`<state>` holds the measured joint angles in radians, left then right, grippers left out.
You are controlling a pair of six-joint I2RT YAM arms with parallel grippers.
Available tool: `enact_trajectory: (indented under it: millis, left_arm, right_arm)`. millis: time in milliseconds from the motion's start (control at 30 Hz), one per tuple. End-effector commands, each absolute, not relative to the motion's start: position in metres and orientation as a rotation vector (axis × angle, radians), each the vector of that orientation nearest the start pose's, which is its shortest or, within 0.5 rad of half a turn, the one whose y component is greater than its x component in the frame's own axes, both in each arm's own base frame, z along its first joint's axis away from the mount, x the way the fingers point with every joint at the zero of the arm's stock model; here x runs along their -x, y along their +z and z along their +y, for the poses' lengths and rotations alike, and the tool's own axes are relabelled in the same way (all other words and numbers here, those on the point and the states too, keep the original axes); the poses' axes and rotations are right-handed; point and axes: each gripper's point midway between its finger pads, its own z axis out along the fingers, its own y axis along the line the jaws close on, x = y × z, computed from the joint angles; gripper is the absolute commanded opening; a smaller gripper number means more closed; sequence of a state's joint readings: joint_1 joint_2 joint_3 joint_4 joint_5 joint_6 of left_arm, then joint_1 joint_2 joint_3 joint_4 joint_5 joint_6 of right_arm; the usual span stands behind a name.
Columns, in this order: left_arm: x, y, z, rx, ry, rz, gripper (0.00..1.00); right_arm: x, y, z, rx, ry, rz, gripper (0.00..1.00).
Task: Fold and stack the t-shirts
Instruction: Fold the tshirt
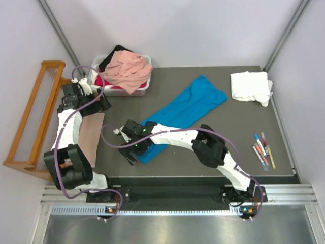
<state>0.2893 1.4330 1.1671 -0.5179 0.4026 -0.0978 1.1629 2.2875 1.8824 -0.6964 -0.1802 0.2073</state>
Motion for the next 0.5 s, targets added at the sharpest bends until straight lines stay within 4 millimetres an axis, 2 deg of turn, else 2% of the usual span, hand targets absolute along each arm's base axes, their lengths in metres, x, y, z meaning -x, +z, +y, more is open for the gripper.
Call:
enact_trajectory:
  millis: [0,200,233,267,300,333,367,400,467]
  left_arm:
    - [-0.389,0.195,0.044,0.211,-0.347,2.224,0.99]
    - [-0.386,0.191,0.044,0.202,-0.346,2.234,0.99]
    - [-0.386,0.19,0.044,0.199,-0.347,2.237,0.99]
    - [-0.385,0.19,0.045,0.201,-0.347,2.238,0.99]
    - [-0.384,0.189,0.044,0.198,-0.352,2.24,0.99]
    - [-0.384,0.188,0.044,0.197,-0.355,2.241,0.99]
    - [-0.383,0.188,0.043,0.195,-0.356,2.242,0.99]
    - [-0.382,0.188,0.043,0.193,-0.353,2.242,0.99]
    - [-0.381,0.19,0.043,0.189,-0.351,2.239,0.99]
  right_arm:
    - [-0.171,0.004,0.487,1.356,0.563,2.527,1.0]
    - [-0.172,-0.02,0.461,1.355,0.432,2.572,1.0]
    - [-0.174,-0.023,0.458,1.349,0.418,2.575,0.95]
    - [-0.174,-0.025,0.455,1.351,0.407,2.577,0.85]
    - [-0.173,-0.028,0.451,1.355,0.393,2.58,0.67]
    - [-0.177,-0.029,0.449,1.337,0.368,2.576,0.36]
    - [-0.177,-0.029,0.448,1.331,0.356,2.578,0.3]
    - [-0.178,-0.032,0.445,1.329,0.34,2.58,0.28]
    - [-0.183,-0.034,0.44,1.314,0.29,2.578,0.37]
